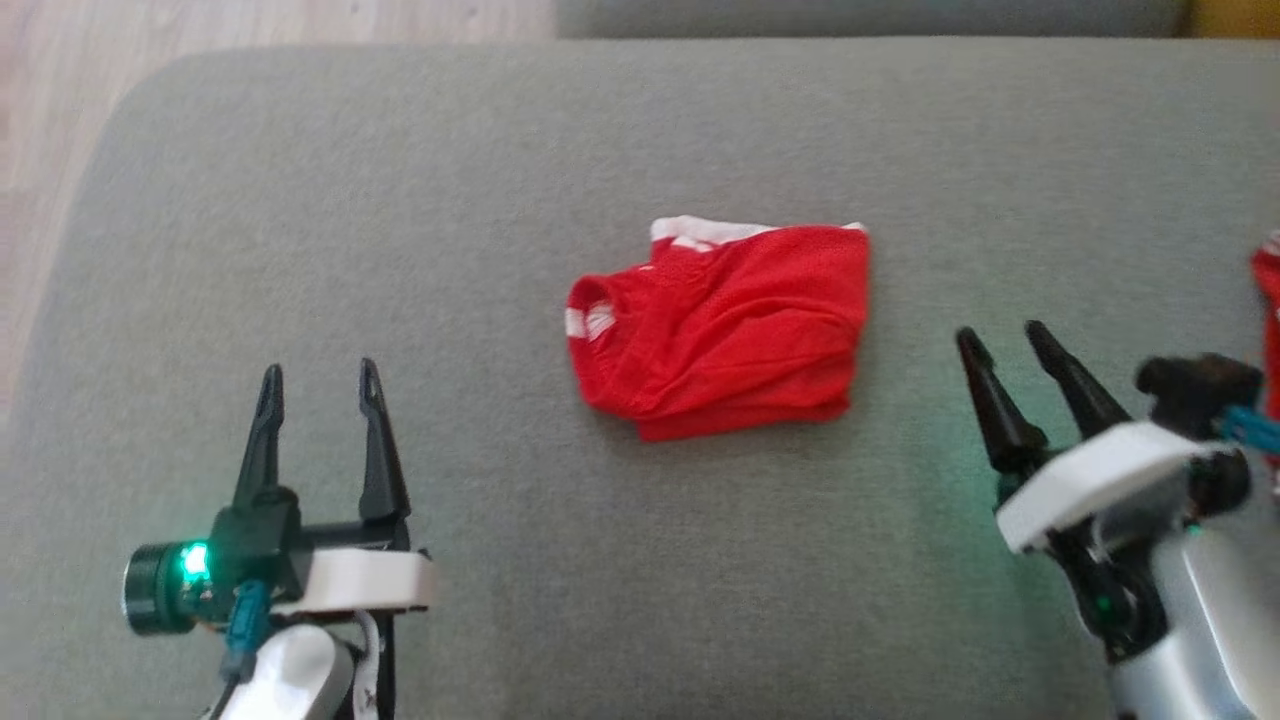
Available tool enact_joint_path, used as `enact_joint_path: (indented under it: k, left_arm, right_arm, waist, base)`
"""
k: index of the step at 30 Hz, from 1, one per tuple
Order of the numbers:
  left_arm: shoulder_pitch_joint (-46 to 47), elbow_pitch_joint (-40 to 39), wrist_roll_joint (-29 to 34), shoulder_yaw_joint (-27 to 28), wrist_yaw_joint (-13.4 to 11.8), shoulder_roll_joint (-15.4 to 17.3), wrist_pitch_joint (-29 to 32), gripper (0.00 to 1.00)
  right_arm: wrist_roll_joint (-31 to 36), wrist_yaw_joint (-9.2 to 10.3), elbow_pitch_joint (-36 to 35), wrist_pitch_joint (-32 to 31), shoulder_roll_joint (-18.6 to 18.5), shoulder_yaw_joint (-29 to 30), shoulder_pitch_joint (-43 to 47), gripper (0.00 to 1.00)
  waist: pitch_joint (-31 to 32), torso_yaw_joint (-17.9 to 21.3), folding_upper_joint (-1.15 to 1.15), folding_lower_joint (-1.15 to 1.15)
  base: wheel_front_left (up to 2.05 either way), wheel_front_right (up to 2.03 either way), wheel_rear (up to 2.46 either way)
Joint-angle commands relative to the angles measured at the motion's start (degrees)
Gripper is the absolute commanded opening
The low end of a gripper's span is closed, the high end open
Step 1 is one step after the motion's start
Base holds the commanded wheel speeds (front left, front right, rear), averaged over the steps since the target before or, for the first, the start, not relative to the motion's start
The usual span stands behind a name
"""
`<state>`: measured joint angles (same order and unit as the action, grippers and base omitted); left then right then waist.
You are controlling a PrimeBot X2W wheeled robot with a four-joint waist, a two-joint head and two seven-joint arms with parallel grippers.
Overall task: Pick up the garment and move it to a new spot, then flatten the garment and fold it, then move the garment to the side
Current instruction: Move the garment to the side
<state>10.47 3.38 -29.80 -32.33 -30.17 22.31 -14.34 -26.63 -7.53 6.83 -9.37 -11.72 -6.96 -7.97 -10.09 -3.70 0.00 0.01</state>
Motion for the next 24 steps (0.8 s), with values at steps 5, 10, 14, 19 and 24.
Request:
enact_joint_path:
  k: [5,10,14,19,24]
  left_arm:
    - [3.1,-1.9,2.6,3.6,1.1,-1.4,-0.6,1.0]
    - [3.0,-1.1,3.7,5.1,2.6,-2.9,-0.6,1.0]
    - [2.7,-0.3,4.8,6.3,4.0,-4.5,-0.6,1.0]
    - [1.8,0.5,5.9,8.1,5.2,-5.8,-0.6,1.0]
    - [1.1,0.9,7.0,9.9,6.3,-6.6,-0.7,1.0]
  right_arm:
    - [-4.4,0.04,5.8,-0.9,0.9,-5.7,-8.9,1.0]
    - [-6.5,0.04,11.8,-2.7,2.7,-7.4,-12.1,1.0]
    - [-7.8,0.04,18.9,-8.3,3.9,-7.4,-12.3,1.0]
    - [-9.0,0.04,21.9,-15.2,5.2,-6.5,-10.4,1.0]
    - [-9.1,0.04,21.1,-18.6,6.3,-4.8,-8.9,0.0]
  waist:
    - [-3.4,-3.9,0.0,-0.01]
    - [-3.8,-4.7,0.0,-0.01]
    - [-3.7,-5.3,0.0,-0.01]
    - [-3.3,-5.2,0.0,-0.01]
    - [-3.1,-4.5,0.0,-0.01]
  base:
    - [0.0,0.0,0.0]
    - [0.0,0.0,0.0]
    - [0.0,0.0,0.0]
    - [0.0,0.0,0.0]
    - [0.0,0.0,0.0]
